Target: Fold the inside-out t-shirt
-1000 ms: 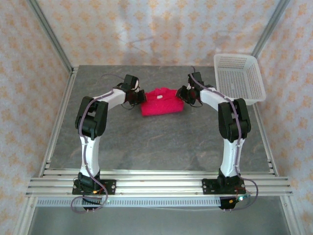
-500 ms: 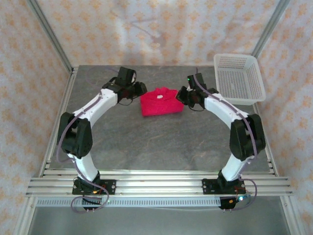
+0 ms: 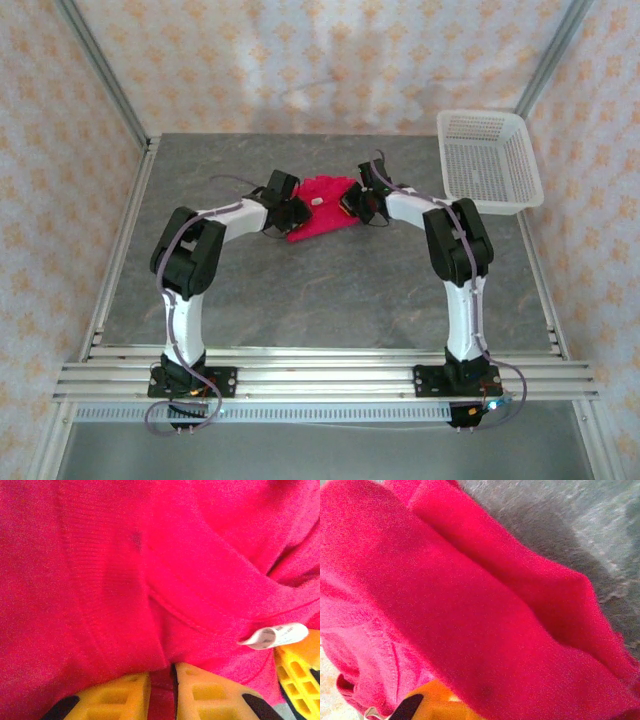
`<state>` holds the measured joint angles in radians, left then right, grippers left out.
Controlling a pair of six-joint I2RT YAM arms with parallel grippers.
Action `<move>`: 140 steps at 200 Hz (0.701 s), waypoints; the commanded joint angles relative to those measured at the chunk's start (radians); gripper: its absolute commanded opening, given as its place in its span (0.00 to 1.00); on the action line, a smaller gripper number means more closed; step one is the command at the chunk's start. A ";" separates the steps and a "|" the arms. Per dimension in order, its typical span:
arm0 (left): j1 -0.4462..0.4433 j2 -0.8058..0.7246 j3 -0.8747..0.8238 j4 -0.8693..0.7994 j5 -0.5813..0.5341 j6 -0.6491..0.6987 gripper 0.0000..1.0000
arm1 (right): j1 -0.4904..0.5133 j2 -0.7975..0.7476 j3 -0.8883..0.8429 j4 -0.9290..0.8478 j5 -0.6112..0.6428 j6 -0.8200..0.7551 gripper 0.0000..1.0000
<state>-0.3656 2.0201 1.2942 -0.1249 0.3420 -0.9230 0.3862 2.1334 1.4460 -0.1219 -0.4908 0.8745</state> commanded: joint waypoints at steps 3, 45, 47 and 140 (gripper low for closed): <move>0.015 -0.013 -0.033 -0.133 -0.105 0.020 0.22 | -0.022 -0.020 -0.032 -0.107 0.030 -0.042 0.00; 0.004 -0.067 0.082 -0.240 -0.102 0.083 0.24 | -0.026 -0.072 0.115 -0.163 0.007 -0.068 0.09; 0.004 -0.068 0.087 -0.242 -0.104 0.085 0.24 | -0.025 -0.067 0.123 -0.167 0.007 -0.068 0.09; 0.125 0.123 0.196 -0.323 -0.055 0.176 0.28 | 0.006 0.220 0.298 -0.222 0.050 -0.019 0.06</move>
<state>-0.2882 2.0861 1.4849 -0.3569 0.2966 -0.7975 0.3813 2.3260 1.7790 -0.2832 -0.4717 0.8379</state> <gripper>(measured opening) 0.282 0.067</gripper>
